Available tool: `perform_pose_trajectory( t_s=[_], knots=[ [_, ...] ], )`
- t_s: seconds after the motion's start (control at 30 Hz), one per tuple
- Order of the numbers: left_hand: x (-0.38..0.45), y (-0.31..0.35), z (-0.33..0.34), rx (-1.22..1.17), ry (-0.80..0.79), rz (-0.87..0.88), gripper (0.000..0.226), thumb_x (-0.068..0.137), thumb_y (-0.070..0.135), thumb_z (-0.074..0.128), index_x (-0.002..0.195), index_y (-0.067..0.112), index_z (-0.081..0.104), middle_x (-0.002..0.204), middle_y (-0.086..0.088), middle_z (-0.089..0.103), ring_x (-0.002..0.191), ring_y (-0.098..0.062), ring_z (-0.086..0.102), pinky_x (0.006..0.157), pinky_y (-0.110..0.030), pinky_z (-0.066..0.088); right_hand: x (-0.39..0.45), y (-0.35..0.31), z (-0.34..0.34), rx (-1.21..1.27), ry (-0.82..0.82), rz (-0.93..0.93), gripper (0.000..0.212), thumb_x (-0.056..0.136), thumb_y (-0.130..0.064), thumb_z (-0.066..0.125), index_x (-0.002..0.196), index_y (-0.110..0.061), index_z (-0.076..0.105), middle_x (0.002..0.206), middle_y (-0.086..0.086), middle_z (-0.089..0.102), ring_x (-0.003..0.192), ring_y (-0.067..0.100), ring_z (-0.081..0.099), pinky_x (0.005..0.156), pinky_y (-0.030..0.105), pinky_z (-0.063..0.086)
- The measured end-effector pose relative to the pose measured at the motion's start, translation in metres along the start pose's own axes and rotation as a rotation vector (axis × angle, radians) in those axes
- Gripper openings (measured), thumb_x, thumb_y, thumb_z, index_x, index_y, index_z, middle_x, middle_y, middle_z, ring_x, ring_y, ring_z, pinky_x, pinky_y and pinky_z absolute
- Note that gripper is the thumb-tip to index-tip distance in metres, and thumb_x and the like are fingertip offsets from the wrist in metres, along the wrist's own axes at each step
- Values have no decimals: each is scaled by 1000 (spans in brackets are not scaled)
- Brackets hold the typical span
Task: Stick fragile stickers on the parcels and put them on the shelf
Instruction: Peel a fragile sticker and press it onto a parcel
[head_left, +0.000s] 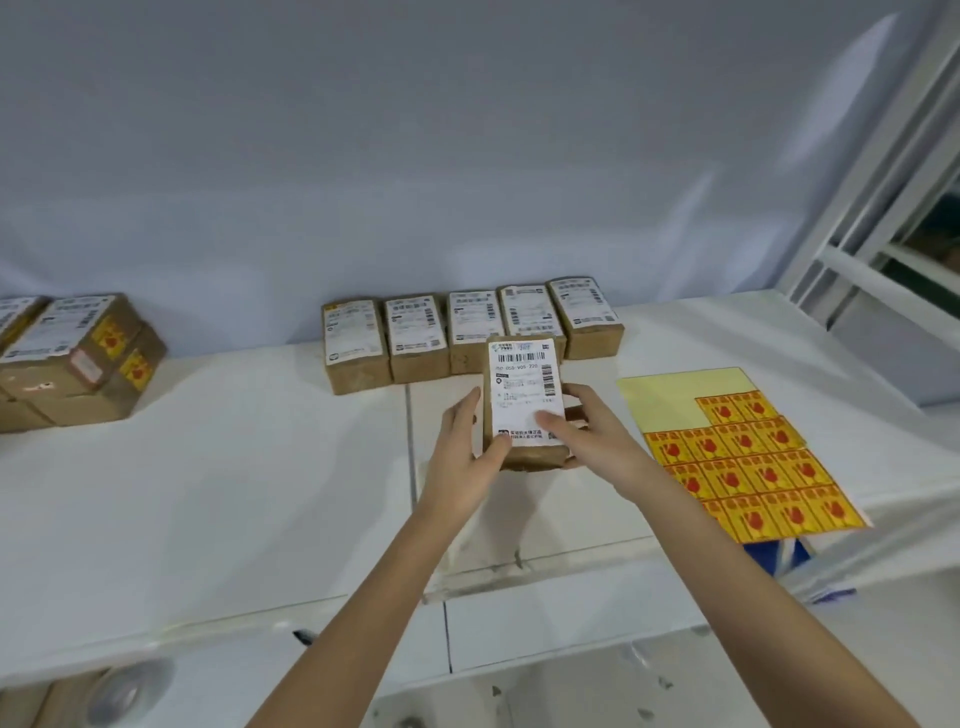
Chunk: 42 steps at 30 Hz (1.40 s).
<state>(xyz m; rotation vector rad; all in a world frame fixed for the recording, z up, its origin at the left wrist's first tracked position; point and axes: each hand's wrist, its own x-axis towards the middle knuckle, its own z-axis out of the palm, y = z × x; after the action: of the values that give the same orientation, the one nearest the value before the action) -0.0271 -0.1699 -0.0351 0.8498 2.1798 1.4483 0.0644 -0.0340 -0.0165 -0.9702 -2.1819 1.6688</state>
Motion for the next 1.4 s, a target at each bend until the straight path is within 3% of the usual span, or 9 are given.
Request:
perform_pose_trajectory(
  t_s=[0.13, 0.23, 0.33, 0.5, 0.77, 1.0, 1.17, 1.3, 1.4],
  knots=[
    [-16, 16, 37, 396, 55, 172, 50, 90, 21, 50, 139, 15, 43, 147, -7, 36, 131, -24, 37, 106, -31, 32, -6, 22, -26, -50, 49, -22, 51, 86, -30, 66, 130, -17, 43, 94, -6, 59, 91, 14, 60, 74, 33, 53],
    [-25, 24, 62, 380, 59, 138, 52, 84, 31, 36, 127, 12, 57, 140, -12, 44, 125, -28, 46, 103, -34, 36, -10, 32, -37, -155, 62, -77, 49, 84, -32, 66, 126, -15, 46, 92, -10, 57, 88, 11, 58, 78, 32, 50],
    [-31, 24, 84, 416, 88, 93, 68, 82, 44, 21, 133, 10, 51, 143, -11, 43, 132, -26, 38, 111, -36, 29, -16, 38, -44, -338, 101, -110, 49, 82, -41, 64, 123, -19, 48, 98, -8, 56, 90, 13, 56, 75, 29, 46],
    [-42, 26, 103, 244, 43, -65, 45, 102, 24, 30, 146, 13, 30, 154, -1, 26, 143, -12, 19, 112, -19, 11, -27, 39, -45, -494, 132, -131, 53, 82, -50, 57, 126, -22, 48, 116, 2, 53, 99, 21, 60, 73, 29, 46],
    [-47, 15, 86, -20, 14, -179, 42, 101, 38, 27, 140, 28, 41, 142, 4, 45, 131, -10, 40, 113, -28, 26, -37, 38, -35, -439, 56, -223, 42, 91, -39, 52, 130, -22, 47, 121, 4, 47, 100, 23, 59, 85, 34, 49],
    [-45, 7, 67, -87, -31, -152, 25, 103, 29, 29, 115, 39, 48, 111, 20, 55, 102, 7, 50, 81, 0, 31, -44, 42, -23, -395, -12, -268, 44, 93, -32, 52, 135, -28, 42, 123, -1, 47, 89, 13, 59, 85, 29, 48],
    [-36, -1, 59, 217, 45, -64, 48, 97, 34, 36, 144, 19, 35, 144, 1, 42, 133, -17, 39, 107, -30, 33, -47, 46, -21, -361, 0, -293, 44, 94, -29, 51, 136, -26, 41, 126, 1, 48, 95, 14, 58, 86, 35, 50],
    [-32, 8, 60, 614, 176, 303, 53, 92, 30, 30, 137, 8, 46, 145, -10, 42, 137, -26, 34, 109, -37, 27, -53, 53, -23, -511, 96, -446, 48, 95, -37, 39, 140, -17, 42, 142, -1, 43, 127, 15, 41, 102, 32, 41],
    [-30, 3, 67, 697, 144, 347, 50, 93, 28, 29, 130, 5, 54, 140, -10, 49, 135, -26, 39, 109, -43, 30, -55, 59, -23, -657, 58, -559, 55, 95, -39, 28, 140, -12, 43, 147, 0, 40, 136, 17, 32, 111, 32, 31]
  ],
)
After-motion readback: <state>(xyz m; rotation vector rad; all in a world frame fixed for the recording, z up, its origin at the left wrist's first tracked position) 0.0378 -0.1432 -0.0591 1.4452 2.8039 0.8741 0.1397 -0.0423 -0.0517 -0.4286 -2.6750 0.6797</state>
